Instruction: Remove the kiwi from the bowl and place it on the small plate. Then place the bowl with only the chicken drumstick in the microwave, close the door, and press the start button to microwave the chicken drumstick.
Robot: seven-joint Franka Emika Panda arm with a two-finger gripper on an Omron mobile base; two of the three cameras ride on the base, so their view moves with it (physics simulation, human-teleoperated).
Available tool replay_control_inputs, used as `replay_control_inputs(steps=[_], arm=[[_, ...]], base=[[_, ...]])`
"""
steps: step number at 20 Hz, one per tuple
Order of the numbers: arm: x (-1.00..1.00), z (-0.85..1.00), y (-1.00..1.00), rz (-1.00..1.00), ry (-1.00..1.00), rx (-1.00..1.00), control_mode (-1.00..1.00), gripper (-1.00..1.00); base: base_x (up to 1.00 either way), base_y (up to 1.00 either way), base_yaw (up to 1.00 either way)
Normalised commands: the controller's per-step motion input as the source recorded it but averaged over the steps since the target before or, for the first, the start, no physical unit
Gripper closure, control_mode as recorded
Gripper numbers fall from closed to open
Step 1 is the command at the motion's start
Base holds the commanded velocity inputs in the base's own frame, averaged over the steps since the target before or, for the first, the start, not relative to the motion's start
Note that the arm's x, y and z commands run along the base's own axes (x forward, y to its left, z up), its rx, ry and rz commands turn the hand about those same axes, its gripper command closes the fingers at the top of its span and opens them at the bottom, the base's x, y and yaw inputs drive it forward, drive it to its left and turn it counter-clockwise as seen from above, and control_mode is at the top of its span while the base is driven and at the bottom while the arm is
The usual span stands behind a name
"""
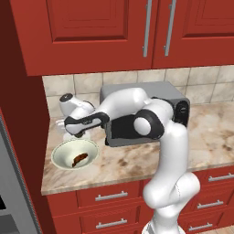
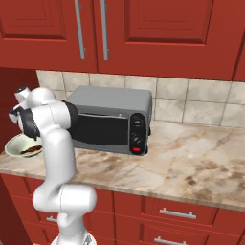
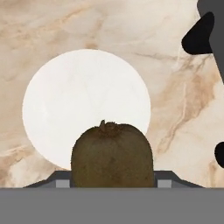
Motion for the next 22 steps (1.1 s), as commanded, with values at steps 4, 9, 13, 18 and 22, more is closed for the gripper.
replay_control_inputs(steps=[4, 9, 13, 18, 22], arm=[[0.19, -0.22, 0.0, -0.14, 0.09, 0.0, -1.0, 1.0], [0.08, 0.0, -0.01, -0.11, 0.03, 0.0, -1.0, 1.0], [0.13, 0.22, -0.12, -0.03, 0.0, 0.0, -1.0, 1.0], [0.37, -0.2, 0.01, 0.0, 0.03, 0.0, -1.0, 1.0], [0.32, -0.38, 0.13, 0.0, 0.09, 0.0, -1.0, 1.0]], base=[[0.0, 0.0, 0.0], [0.0, 0.0, 0.0], [0.0, 0.0, 0.0], [0.0, 0.0, 0.0], [0.0, 0.0, 0.0]])
